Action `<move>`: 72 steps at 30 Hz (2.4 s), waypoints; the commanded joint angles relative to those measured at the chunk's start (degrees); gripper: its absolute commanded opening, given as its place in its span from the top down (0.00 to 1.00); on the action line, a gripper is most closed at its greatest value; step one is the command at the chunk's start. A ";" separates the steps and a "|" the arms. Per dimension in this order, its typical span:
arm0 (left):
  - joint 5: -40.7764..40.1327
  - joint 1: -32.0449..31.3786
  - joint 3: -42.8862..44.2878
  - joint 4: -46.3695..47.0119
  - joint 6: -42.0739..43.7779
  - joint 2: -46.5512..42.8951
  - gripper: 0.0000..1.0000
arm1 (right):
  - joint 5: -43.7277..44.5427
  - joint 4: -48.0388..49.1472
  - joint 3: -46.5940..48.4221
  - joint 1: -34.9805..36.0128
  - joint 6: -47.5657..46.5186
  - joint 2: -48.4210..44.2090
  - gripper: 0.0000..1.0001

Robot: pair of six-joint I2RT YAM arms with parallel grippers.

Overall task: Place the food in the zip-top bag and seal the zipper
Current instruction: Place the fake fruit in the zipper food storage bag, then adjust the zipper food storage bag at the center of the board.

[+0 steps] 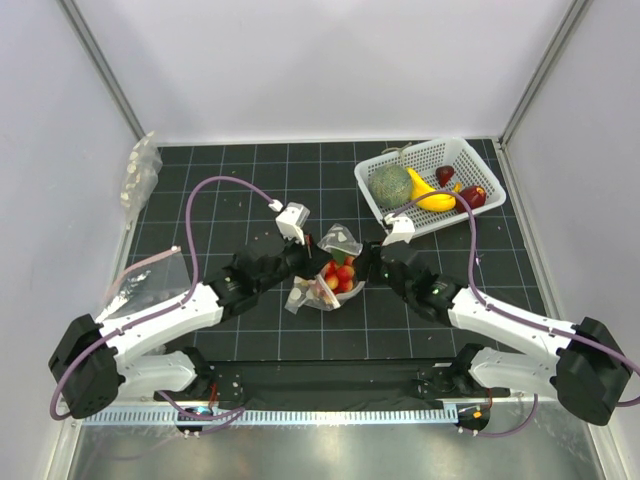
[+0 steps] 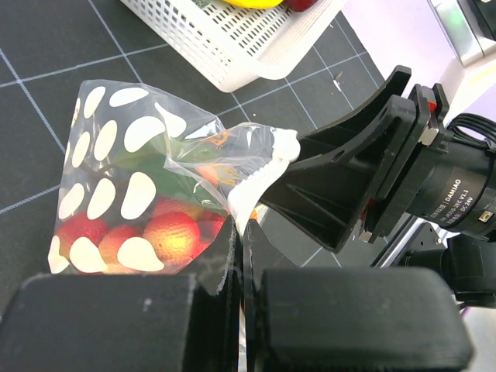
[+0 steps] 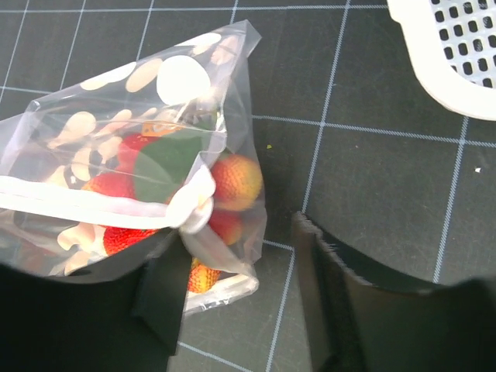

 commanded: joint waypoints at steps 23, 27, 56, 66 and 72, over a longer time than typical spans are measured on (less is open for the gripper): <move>-12.00 0.41 -0.34 -1.44 -0.67 -6.50 1.00 | 5.23 -4.74 7.20 0.28 1.38 10.40 0.48; -10.95 0.41 0.10 -1.53 -0.84 -5.27 1.00 | 4.36 -3.43 6.68 0.37 0.86 9.35 0.48; -3.47 0.41 4.76 -3.55 -1.20 3.96 1.00 | 19.12 -7.55 9.30 5.73 -0.73 10.48 0.58; -16.56 0.41 5.72 -9.34 -0.14 3.52 1.00 | 22.29 -12.30 11.95 5.73 0.77 12.25 0.64; -22.72 0.41 4.50 -10.49 0.04 0.45 1.00 | 25.45 -16.25 14.58 5.73 1.38 14.71 0.67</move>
